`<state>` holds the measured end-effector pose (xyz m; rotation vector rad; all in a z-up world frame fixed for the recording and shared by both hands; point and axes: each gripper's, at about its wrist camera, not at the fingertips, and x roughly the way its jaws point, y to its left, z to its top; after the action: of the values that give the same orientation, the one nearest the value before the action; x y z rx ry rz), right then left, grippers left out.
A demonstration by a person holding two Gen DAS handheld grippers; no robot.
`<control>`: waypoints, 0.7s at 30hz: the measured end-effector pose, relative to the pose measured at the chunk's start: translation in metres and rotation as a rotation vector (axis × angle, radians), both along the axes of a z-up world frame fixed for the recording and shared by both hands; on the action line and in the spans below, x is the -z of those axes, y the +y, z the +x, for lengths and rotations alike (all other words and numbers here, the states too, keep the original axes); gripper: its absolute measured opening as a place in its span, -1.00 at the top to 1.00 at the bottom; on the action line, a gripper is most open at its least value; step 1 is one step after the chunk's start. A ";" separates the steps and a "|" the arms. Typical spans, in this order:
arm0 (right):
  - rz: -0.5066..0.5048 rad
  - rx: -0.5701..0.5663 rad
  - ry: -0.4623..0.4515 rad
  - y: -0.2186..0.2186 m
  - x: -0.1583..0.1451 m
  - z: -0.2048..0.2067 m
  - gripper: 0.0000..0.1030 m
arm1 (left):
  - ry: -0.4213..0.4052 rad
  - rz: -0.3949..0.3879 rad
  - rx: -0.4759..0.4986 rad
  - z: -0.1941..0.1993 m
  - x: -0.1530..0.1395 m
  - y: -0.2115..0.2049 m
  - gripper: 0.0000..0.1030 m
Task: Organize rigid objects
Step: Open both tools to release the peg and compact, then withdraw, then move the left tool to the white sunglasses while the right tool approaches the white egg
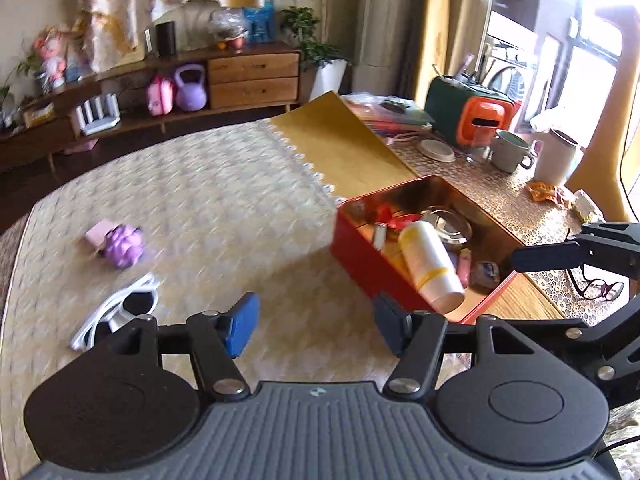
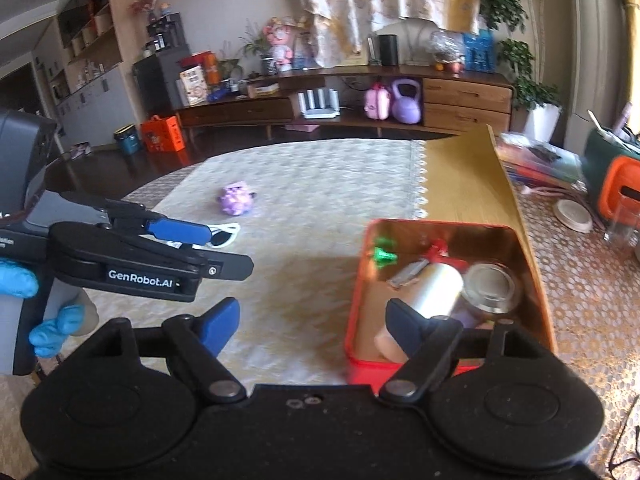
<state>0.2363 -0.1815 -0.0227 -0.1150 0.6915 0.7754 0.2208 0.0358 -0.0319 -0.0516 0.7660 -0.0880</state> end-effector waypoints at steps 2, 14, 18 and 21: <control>0.005 -0.013 0.000 0.009 -0.001 -0.005 -0.66 | -0.004 0.001 -0.020 -0.009 0.000 0.012 -0.34; -0.012 -0.099 -0.029 0.064 -0.001 -0.027 -0.87 | -0.016 -0.015 -0.102 -0.045 0.002 0.079 -0.64; -0.018 -0.118 -0.037 0.081 0.001 -0.029 -0.93 | -0.024 -0.044 -0.113 -0.050 0.004 0.101 -0.65; -0.030 -0.135 -0.035 0.098 0.005 -0.029 -0.93 | -0.027 -0.062 -0.123 -0.051 0.007 0.116 -0.71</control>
<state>0.2073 -0.0838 -0.0280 -0.2040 0.6674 0.8908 0.1699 0.1522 -0.0392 -0.1555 0.7315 0.0047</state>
